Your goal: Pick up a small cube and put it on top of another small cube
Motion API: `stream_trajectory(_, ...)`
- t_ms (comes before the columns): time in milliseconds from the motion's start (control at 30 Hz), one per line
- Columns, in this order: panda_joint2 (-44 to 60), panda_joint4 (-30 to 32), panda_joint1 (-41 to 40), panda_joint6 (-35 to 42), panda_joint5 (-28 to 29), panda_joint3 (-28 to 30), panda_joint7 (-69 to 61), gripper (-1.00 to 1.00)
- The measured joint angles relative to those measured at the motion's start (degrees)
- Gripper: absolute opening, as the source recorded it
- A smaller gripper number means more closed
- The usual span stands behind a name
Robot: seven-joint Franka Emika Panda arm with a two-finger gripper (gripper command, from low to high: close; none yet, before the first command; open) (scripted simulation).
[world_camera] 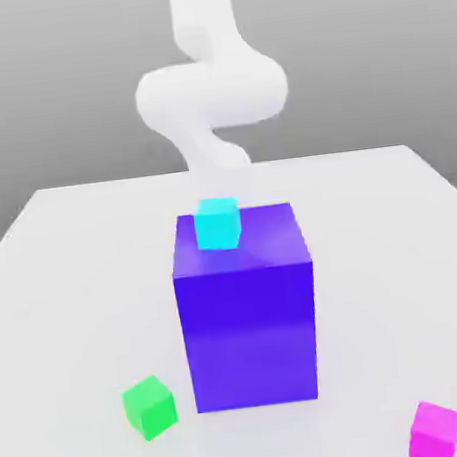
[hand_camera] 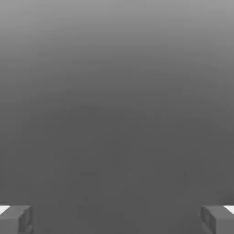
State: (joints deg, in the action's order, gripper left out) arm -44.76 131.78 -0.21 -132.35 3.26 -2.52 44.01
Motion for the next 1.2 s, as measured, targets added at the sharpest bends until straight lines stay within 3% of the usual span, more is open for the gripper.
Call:
stream_trajectory(333,7.7,-0.3,-0.9,-1.3,12.7,-8.8,-7.9,0.00)
stream_trajectory(700,20.6,-0.9,-1.4,-1.4,24.5,-14.5,-18.1,0.00)
stream_trajectory(1200,40.2,-1.5,-1.1,-2.6,33.4,-16.2,-37.4,0.00)
